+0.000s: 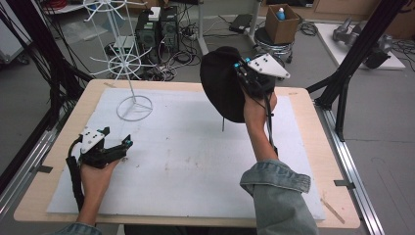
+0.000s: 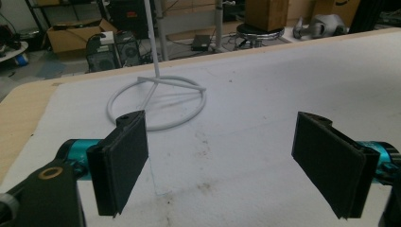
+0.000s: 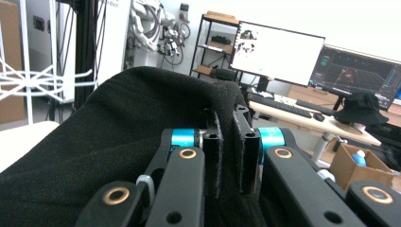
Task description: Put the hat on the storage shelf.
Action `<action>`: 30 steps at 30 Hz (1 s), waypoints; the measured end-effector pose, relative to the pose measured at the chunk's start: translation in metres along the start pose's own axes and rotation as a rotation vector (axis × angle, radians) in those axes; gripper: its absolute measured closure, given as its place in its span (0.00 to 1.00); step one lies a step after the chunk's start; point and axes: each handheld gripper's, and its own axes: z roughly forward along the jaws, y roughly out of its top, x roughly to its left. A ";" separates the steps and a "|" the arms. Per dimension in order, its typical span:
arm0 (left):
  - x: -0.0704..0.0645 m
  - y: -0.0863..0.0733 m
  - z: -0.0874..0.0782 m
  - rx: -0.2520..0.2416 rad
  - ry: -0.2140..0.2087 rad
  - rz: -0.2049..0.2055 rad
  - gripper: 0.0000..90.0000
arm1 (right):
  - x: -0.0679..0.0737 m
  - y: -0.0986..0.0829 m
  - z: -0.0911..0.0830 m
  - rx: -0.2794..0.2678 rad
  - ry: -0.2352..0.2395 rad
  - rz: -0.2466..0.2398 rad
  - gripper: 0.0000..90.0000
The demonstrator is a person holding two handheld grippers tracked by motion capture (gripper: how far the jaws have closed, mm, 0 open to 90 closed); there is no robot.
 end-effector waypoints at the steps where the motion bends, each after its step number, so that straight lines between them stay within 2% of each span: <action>1: 0.000 0.000 0.000 -0.001 0.000 0.001 0.22 | 0.000 0.003 0.002 -0.005 0.000 0.001 0.94; 12: -0.001 -0.001 0.000 -0.001 -0.010 -0.005 0.22 | 0.009 0.038 0.026 -0.042 0.009 -0.007 0.94; 17: 0.001 -0.002 -0.001 -0.003 -0.008 -0.013 0.22 | 0.012 0.046 0.034 -0.044 0.014 0.005 0.94; 30: 0.003 -0.003 -0.001 -0.007 -0.009 -0.021 0.22 | 0.023 0.078 0.054 -0.074 0.014 -0.015 0.94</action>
